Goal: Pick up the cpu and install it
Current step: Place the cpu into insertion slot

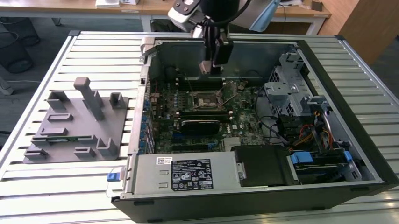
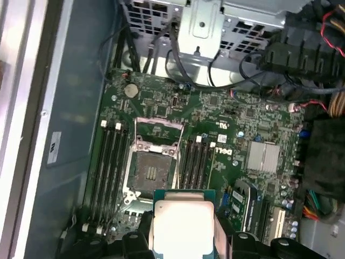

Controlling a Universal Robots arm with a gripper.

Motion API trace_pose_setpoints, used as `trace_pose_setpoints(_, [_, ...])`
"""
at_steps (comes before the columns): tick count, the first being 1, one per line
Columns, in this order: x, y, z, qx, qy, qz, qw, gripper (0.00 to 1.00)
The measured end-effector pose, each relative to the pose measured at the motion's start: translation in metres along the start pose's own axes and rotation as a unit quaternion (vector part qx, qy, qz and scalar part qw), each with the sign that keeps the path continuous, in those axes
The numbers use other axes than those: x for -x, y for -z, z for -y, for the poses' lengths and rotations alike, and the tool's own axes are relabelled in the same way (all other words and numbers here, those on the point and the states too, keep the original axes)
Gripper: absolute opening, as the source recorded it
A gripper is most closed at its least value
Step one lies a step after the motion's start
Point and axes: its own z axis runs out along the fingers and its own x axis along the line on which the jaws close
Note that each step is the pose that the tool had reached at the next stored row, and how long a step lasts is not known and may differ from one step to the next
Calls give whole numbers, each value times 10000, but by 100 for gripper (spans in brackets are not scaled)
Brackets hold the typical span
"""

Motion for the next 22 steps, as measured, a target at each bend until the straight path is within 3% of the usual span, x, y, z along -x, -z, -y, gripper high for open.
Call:
trace_pose_setpoints(4, [-5,-54,0,-9,-229,3,9997,53])
trace_pose_setpoints(22, [-49,-316,-9,-18,-382,4,9993,53])
